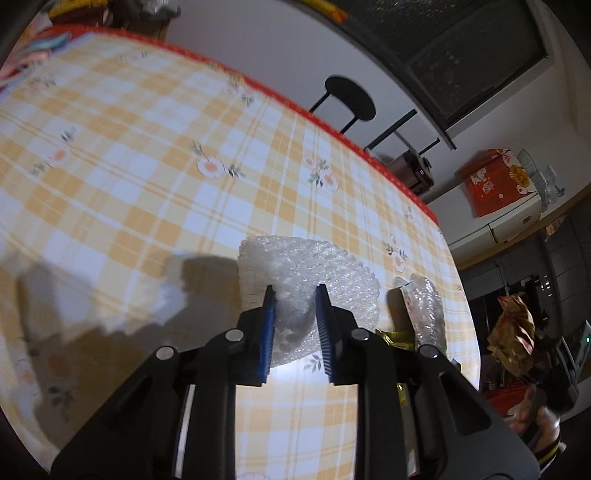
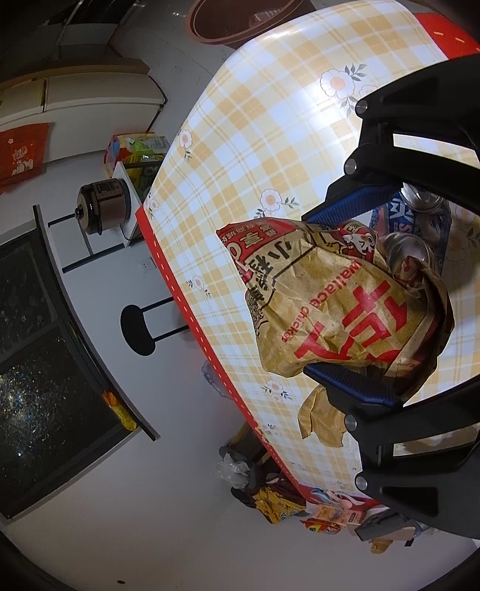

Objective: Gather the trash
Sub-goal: 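Grasp the white foam netting with the left gripper while the right holds the bag, then carry the paper bag over the brown bin and open the right gripper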

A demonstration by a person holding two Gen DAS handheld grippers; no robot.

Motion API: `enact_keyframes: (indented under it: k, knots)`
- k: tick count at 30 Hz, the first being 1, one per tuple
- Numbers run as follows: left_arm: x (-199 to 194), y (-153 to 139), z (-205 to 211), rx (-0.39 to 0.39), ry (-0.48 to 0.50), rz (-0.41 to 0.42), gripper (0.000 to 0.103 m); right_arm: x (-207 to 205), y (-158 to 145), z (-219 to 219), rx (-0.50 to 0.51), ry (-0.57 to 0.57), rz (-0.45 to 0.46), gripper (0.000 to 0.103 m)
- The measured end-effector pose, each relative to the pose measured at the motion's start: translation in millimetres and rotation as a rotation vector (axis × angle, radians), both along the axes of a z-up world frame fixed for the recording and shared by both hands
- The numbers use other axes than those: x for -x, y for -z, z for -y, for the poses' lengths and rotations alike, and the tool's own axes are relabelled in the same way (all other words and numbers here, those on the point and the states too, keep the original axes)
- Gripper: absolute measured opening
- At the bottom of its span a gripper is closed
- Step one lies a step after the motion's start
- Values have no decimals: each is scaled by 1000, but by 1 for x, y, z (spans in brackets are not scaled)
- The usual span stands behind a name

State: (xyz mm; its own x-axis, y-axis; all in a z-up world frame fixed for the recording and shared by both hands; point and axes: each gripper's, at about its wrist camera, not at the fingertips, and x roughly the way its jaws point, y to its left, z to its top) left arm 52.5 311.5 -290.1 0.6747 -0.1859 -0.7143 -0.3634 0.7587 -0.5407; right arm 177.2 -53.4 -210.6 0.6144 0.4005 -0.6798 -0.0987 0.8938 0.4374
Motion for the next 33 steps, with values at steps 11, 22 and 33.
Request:
enact_keyframes:
  k: [11,22,33]
  knots:
    - [58,-77,6,-122,-76,128,24,2,-18,5,-48,-55,47,73]
    - [90,-123,60,-179,-158,190,24,3,-41,66,-90,-89,99,73]
    - [67,-148,145,-186,-122,239,24,2,-44,197,-74,37,112,73]
